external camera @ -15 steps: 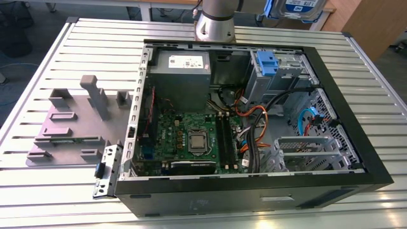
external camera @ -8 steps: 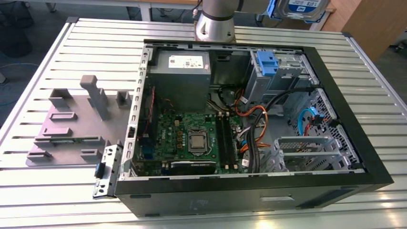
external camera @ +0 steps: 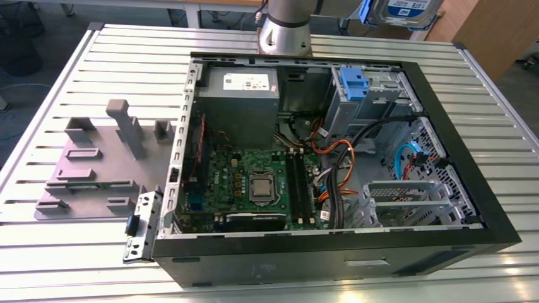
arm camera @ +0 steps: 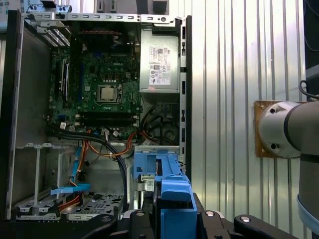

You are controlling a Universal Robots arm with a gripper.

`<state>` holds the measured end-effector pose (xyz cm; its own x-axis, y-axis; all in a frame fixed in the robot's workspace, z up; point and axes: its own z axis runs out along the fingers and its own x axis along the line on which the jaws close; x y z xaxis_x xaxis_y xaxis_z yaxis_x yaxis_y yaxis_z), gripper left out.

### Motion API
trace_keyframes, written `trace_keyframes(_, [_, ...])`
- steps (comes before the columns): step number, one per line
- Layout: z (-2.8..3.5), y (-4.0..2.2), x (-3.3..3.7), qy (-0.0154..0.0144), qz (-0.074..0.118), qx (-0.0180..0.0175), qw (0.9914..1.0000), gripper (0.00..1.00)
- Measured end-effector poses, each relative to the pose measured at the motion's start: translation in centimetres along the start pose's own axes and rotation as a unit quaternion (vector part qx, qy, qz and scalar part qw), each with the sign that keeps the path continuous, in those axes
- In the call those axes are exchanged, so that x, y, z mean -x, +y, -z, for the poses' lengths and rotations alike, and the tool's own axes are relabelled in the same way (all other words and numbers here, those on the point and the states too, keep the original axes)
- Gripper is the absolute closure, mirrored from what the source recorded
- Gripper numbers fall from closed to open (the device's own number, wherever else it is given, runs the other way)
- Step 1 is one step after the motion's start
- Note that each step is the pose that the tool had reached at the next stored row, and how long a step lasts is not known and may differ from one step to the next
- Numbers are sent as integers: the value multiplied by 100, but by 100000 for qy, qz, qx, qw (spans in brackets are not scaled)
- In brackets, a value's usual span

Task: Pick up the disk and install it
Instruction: 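Pick up the disk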

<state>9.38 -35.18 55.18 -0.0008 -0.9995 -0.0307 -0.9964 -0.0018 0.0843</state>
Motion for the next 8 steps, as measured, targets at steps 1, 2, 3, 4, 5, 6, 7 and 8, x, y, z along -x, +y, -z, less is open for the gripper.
trace_keyframes(1, [1, -8, 0, 1, 0, 4, 100000, 63])
trace_keyframes(2, [1, -17, 0, -1, 2, 7, 100000, 63])
trace_keyframes(3, [2, -26, 0, -3, 1, 10, 100000, 63])
trace_keyframes(4, [3, -34, 0, -1, 2, 13, 100000, 63])
trace_keyframes(5, [4, -42, 0, -1, 1, 18, 100000, 63])
trace_keyframes(6, [4, -51, 0, -2, 0, 21, 100000, 63])
trace_keyframes(7, [5, -59, 0, 0, 0, 25, 100000, 63])
trace_keyframes(8, [6, -68, 0, 1, 1, 29, 100000, 63])
